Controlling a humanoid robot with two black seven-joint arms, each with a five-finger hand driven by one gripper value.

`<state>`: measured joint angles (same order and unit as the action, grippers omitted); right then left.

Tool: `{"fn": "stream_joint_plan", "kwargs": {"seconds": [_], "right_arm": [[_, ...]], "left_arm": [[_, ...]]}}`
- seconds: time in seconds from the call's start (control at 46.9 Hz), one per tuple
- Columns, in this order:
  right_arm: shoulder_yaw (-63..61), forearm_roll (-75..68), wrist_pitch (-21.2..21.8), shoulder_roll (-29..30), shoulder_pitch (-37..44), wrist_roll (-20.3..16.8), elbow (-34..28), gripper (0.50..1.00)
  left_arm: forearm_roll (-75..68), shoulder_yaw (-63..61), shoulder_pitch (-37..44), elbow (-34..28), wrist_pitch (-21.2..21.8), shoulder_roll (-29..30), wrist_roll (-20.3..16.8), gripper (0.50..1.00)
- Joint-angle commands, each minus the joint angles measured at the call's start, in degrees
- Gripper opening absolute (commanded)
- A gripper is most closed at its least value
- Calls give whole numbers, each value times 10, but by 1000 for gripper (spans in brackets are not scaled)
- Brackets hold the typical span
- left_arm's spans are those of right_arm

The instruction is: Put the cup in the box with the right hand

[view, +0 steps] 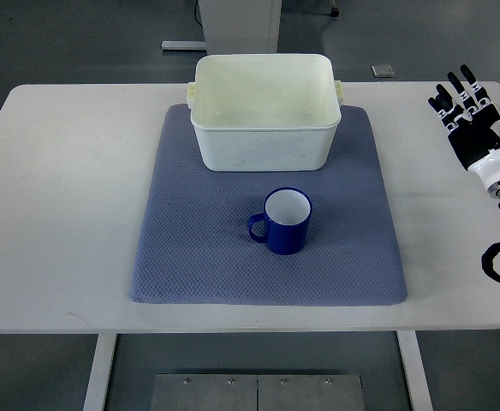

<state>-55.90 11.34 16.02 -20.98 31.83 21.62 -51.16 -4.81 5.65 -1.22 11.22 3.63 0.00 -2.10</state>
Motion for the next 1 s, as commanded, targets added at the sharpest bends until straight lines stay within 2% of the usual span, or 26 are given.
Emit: {"fn": "stream_joint_plan", "kwargs": {"seconds": [0.0, 0.982], "right_arm": [[0, 0, 0, -1, 1, 0, 0, 1000], [1, 0, -7, 6, 31, -1, -1, 1000]], "left_arm": [[2, 3, 1, -1, 1, 0, -1, 1000], [4, 2, 2, -1, 1, 0, -3, 1000]]}}
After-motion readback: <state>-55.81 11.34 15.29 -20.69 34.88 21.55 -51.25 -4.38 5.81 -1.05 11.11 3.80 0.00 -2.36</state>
